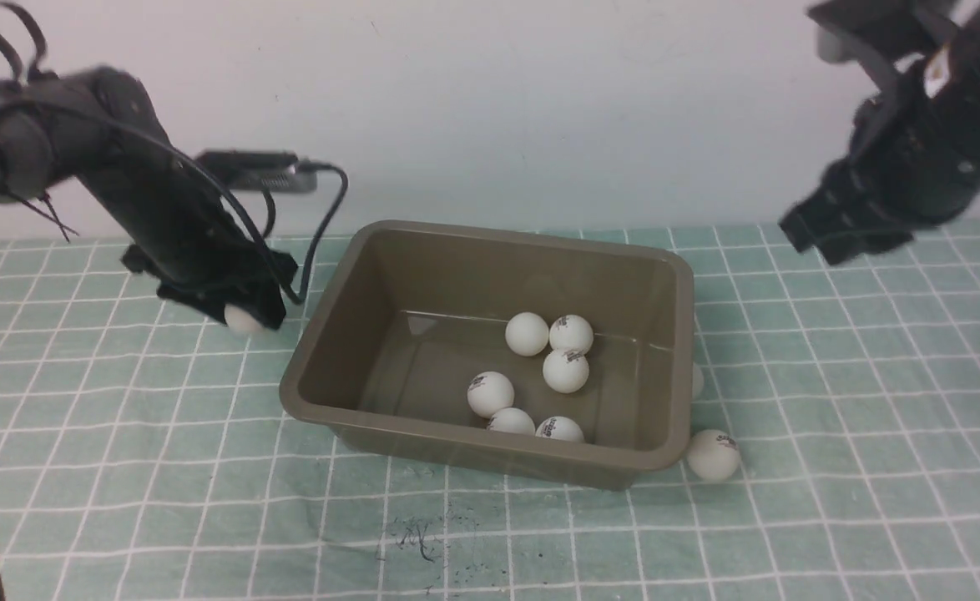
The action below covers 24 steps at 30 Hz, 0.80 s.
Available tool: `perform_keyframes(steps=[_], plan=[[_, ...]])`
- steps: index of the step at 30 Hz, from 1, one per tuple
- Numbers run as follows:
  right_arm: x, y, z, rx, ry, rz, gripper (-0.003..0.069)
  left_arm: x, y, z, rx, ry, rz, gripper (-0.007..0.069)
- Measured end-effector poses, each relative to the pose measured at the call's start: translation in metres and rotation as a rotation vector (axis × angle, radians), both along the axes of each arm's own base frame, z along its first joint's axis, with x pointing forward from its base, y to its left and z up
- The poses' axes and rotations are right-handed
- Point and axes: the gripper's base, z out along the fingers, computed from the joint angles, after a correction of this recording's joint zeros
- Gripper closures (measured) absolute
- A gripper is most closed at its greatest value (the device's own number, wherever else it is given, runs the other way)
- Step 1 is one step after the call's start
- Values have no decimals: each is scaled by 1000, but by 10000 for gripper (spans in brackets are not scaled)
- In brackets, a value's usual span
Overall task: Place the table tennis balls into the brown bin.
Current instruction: 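Reach for and grasp a ping pong ball on the table beside the basket, then drop the ball into the bin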
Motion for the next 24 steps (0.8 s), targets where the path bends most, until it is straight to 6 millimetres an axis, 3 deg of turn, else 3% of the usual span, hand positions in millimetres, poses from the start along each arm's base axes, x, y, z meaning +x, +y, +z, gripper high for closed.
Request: perform_keyframes(steps=[3,6,8,10,13,17,20,24], plan=[[-8,-11,-46,26,99,-67,648,-10,-15,51,-47,-74,-56,269],[-9,-6,-82,98,125,-79,591,-19,-44,68,-98,-99,-150,269],[-7,-1,-99,158,127,-80,525,-20,-61,63,-102,-86,-195,269],[1,6,-115,212,125,-74,404,-19,-82,46,-98,-45,-245,257],[12,13,-135,266,137,-72,223,-14,-102,13,-63,15,-281,145],[19,18,-158,286,176,-67,68,-7,-103,-18,-11,84,-225,57],[21,19,-169,285,191,-62,22,-7,-95,-27,52,134,-171,95],[26,20,-178,284,182,-64,40,-12,-85,-16,108,159,-152,293]])
